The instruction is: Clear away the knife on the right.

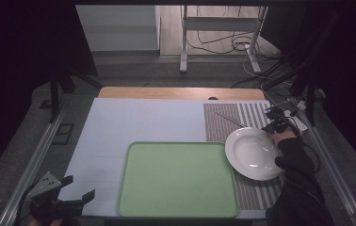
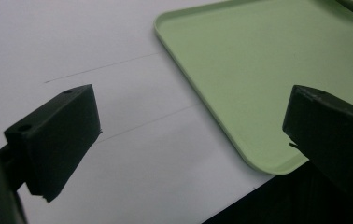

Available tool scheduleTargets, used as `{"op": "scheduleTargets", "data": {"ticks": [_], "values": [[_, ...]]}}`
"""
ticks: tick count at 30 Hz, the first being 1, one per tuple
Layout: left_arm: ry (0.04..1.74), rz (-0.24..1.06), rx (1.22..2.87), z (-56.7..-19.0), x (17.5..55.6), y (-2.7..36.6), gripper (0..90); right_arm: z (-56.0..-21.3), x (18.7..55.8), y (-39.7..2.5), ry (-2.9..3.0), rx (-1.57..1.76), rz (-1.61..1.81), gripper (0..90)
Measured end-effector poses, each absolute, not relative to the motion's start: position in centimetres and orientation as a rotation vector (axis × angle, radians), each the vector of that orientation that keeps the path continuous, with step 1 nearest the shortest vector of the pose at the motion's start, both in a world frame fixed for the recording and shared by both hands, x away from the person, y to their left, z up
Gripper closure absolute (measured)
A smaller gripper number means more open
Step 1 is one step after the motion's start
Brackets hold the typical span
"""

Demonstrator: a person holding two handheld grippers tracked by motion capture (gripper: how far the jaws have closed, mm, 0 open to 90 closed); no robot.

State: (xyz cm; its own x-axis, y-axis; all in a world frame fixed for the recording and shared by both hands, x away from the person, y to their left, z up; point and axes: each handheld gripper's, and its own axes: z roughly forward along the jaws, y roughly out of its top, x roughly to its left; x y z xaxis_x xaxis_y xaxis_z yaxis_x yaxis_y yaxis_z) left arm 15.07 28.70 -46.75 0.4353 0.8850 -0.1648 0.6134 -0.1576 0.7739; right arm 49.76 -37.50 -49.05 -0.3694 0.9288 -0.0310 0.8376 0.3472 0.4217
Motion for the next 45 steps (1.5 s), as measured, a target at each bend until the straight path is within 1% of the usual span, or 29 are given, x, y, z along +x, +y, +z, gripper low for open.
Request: {"op": "scheduleTargets", "data": {"ticks": [2, 3, 4, 5, 7, 8, 9, 10, 11, 14, 15, 16, 17, 20, 28, 31, 32, 35, 36, 37, 38, 39, 40, 41, 42, 43, 44, 45], "values": [[1.272, 0.419, 1.871, -46.7, 15.1, 28.7, 3.9, -49.0, 49.8, -37.7, 2.349, 1.607, 0.499, 90.0], [1.271, 0.42, 1.871, -46.8, 15.1, 28.7, 3.9, -49.0, 49.8, -37.8, 2.351, 1.607, 0.495, 88.3], [1.271, 0.42, 1.871, -46.8, 15.1, 28.7, 3.9, -48.9, 49.8, -37.8, 2.34, 1.601, 0.485, 82.8], [1.271, 0.419, 1.871, -46.8, 15.1, 28.7, 3.9, -48.7, 49.9, -37.8, 2.311, 1.602, 0.483, 80.3], [1.272, 0.418, 1.87, -46.8, 15.1, 28.7, 3.9, -48.0, 50.1, -37.8, 2.263, 1.615, 0.552, 72.0], [1.271, 0.419, 1.871, -46.8, 15.1, 28.7, 3.9, -48.0, 50.1, -37.8, 2.263, 1.615, 0.552, 72.0], [1.27, 0.42, 1.873, -46.7, 15.1, 28.7, 3.9, -47.6, 50.3, -37.7, 2.239, 1.629, 0.595, 67.8], [1.269, 0.422, 1.875, -46.7, 15.1, 28.7, 3.9, -47.0, 50.6, -37.3, 2.229, 1.647, 0.667, 52.8], [1.269, 0.422, 1.875, -46.7, 15.1, 28.7, 3.9, -46.9, 50.8, -37.0, 2.237, 1.648, 0.696, 43.9], [1.269, 0.421, 1.876, -46.7, 15.1, 28.7, 3.9, -47.1, 51.4, -35.8, 2.277, 1.654, 0.683, 25.4], [1.269, 0.421, 1.875, -46.7, 15.1, 28.7, 3.9, -47.3, 51.5, -35.4, 2.283, 1.661, 0.667, 19.5], [1.269, 0.421, 1.875, -46.7, 15.1, 28.7, 3.9, -47.3, 51.5, -35.4, 2.283, 1.661, 0.667, 19.5], [1.269, 0.422, 1.876, -46.7, 15.1, 28.7, 3.9, -47.8, 52.0, -34.8, 2.298, 1.678, 0.667, 10.9], [1.269, 0.42, 1.874, -46.7, 15.1, 28.7, 3.9, -48.3, 52.5, -33.8, 2.327, 1.666, 0.644, 1.1], [1.266, 0.423, 1.875, -46.8, 15.0, 28.7, 4.0, -49.3, 53.3, -31.8, 2.333, 1.587, 0.524, 1.4], [1.267, 0.422, 1.874, -46.8, 15.0, 28.7, 4.0, -49.8, 53.6, -31.9, 2.328, 1.567, 0.489, 6.1], [1.267, 0.422, 1.874, -46.8, 15.0, 28.7, 4.0, -49.8, 53.6, -31.9, 2.328, 1.567, 0.489, 6.1], [1.267, 0.424, 1.876, -46.7, 15.0, 28.7, 4.0, -50.3, 53.6, -32.6, 2.35, 1.556, 0.494, 14.4], [1.267, 0.424, 1.876, -46.7, 15.0, 28.7, 4.0, -50.3, 53.6, -32.6, 2.35, 1.556, 0.494, 14.4], [1.267, 0.425, 1.876, -46.7, 15.0, 28.7, 4.0, -50.1, 53.4, -32.9, 2.363, 1.522, 0.495, 23.7], [1.267, 0.425, 1.876, -46.7, 15.0, 28.7, 4.0, -50.1, 53.4, -32.9, 2.363, 1.522, 0.495, 23.7], [1.267, 0.425, 1.877, -46.7, 15.0, 28.7, 4.0, -49.9, 53.3, -33.1, 2.376, 1.503, 0.496, 30.2], [1.267, 0.426, 1.876, -46.7, 15.0, 28.7, 4.0, -49.6, 53.2, -33.5, 2.397, 1.485, 0.495, 38.5], [1.267, 0.426, 1.876, -46.7, 15.0, 28.7, 4.0, -49.6, 53.1, -33.7, 2.404, 1.489, 0.501, 41.7], [1.267, 0.426, 1.876, -46.7, 15.0, 28.7, 4.0, -49.6, 53.1, -33.7, 2.404, 1.489, 0.501, 41.7], [1.267, 0.427, 1.877, -46.7, 15.0, 28.7, 4.0, -49.5, 53.0, -33.8, 2.407, 1.485, 0.498, 45.5], [1.267, 0.428, 1.878, -46.7, 14.9, 28.7, 4.0, -49.3, 52.9, -34.2, 2.425, 1.471, 0.496, 60.2], [1.266, 0.428, 1.878, -46.7, 14.9, 28.7, 4.0, -49.2, 52.8, -34.4, 2.438, 1.464, 0.496, 68.9]]}}
